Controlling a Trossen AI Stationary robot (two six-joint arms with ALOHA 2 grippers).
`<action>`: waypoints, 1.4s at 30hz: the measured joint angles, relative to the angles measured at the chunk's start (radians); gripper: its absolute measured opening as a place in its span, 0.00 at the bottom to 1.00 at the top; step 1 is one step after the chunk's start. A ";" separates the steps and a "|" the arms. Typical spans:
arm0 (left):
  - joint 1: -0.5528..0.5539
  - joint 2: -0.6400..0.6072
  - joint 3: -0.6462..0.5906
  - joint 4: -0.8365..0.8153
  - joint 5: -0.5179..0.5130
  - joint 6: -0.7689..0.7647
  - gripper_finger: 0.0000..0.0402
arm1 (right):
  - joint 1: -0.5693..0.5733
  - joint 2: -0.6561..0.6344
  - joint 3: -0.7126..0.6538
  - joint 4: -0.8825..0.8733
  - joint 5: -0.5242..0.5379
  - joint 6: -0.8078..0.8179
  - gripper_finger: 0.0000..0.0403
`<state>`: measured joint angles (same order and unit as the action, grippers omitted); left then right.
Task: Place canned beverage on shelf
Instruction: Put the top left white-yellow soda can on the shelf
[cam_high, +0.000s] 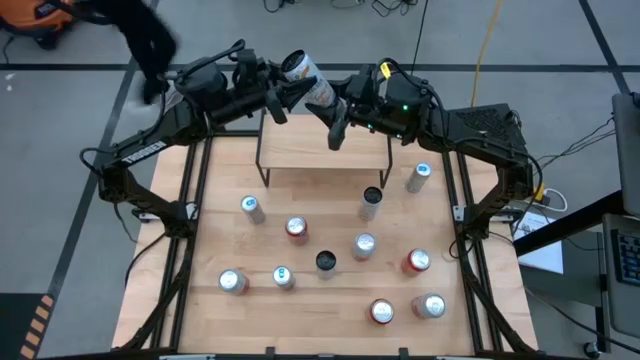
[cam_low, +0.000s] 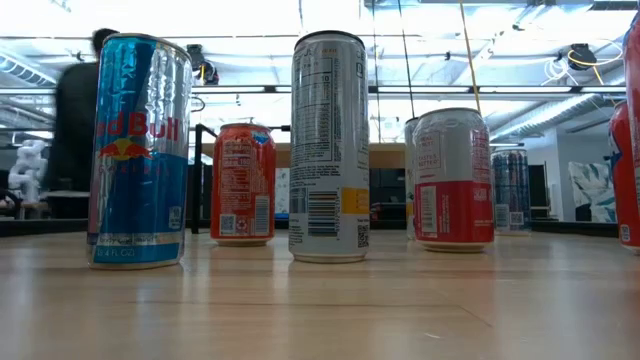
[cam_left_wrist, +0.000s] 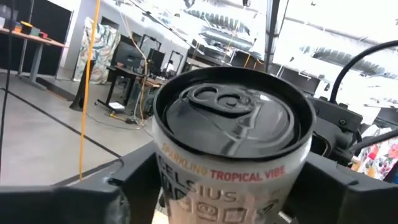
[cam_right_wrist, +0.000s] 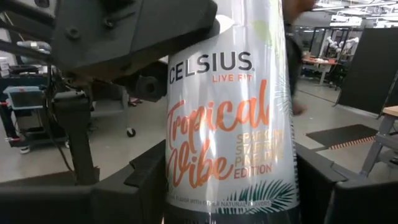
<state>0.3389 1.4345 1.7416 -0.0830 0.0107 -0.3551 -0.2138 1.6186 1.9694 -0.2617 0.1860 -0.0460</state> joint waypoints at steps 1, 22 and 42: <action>0.000 0.000 0.000 -0.001 0.001 0.003 0.67 | 0.000 0.000 0.000 0.000 0.000 0.001 0.56; -0.001 -0.003 -0.002 -0.044 0.241 0.027 0.61 | -0.001 -0.049 0.001 -0.307 -0.305 0.271 0.80; -0.001 -0.008 0.000 -0.196 0.405 0.160 0.61 | 0.003 -0.056 0.001 -0.705 -0.703 0.275 0.80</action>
<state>0.3378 1.4263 1.7412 -0.2794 0.4153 -0.1955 -0.2110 1.5623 1.9701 -0.9664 -0.5166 0.2287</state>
